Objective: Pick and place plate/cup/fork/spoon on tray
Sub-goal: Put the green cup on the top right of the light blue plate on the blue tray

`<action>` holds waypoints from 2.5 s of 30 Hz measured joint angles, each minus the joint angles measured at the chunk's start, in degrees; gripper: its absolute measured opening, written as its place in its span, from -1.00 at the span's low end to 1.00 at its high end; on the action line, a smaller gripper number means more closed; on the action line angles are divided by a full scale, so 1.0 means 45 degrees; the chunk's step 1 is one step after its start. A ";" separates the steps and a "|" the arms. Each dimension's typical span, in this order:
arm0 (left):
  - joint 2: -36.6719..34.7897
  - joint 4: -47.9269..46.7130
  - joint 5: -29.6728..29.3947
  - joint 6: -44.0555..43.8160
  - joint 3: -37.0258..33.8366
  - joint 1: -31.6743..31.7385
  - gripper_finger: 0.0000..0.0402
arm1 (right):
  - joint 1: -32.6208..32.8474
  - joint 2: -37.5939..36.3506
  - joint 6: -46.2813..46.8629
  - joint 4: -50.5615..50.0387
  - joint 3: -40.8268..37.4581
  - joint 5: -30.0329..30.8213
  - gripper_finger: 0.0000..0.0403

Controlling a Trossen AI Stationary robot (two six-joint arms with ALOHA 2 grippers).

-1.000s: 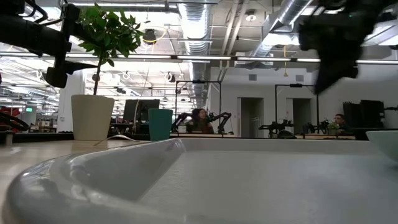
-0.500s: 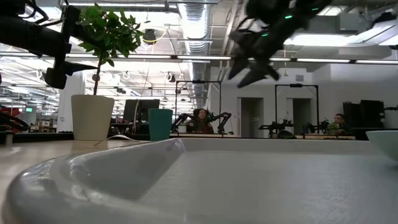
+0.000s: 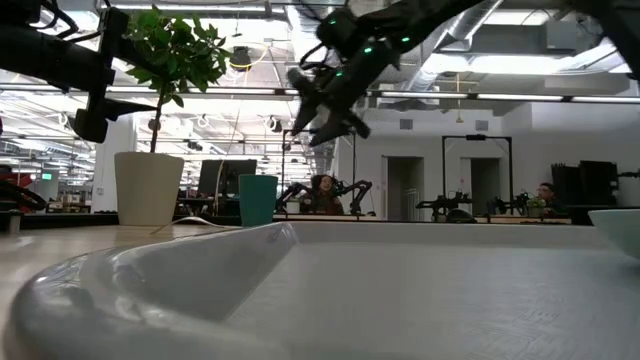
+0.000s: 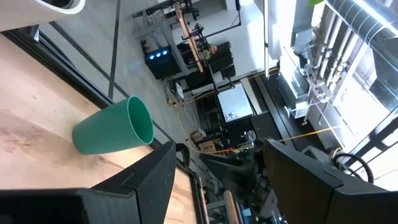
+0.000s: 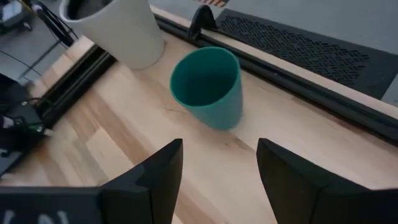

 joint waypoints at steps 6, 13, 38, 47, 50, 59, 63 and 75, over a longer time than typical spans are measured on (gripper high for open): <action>0.0000 0.0000 -0.0004 -0.0070 0.0000 0.0000 0.15 | -0.0060 0.2073 -0.0337 -0.0898 0.2578 0.0001 0.13; 0.0000 0.0000 0.0284 -0.0141 0.0000 0.0000 0.15 | -0.0234 0.3840 -0.0324 -0.1696 0.4839 0.0034 0.13; 0.0000 -0.0044 0.0597 -0.0291 0.0000 0.0005 0.15 | -0.0486 0.5162 -0.0059 -0.2994 0.6591 0.0053 0.00; 0.0000 -0.0049 0.0595 -0.0294 0.0000 0.0010 0.15 | -0.0578 0.5162 0.0471 -0.3165 0.6591 0.0000 -0.11; 0.0000 -0.0049 0.0593 -0.0291 0.0000 0.0010 0.15 | -0.0581 0.5162 0.0721 -0.3159 0.6591 -0.0285 -0.17; 0.0000 -0.0126 0.0592 -0.0291 0.0000 0.0010 0.15 | -0.0593 0.5167 0.1617 -0.3352 0.6278 -0.1287 -0.56; -0.0002 -0.0126 0.0593 -0.0291 0.0000 0.0010 0.15 | -0.0676 0.5162 0.1724 -0.3379 0.6285 -0.1303 -0.70; -0.0004 -0.0117 0.0597 -0.0291 0.0000 0.0010 0.15 | -0.0721 0.5157 0.1724 -0.3998 0.6290 -0.1687 -0.98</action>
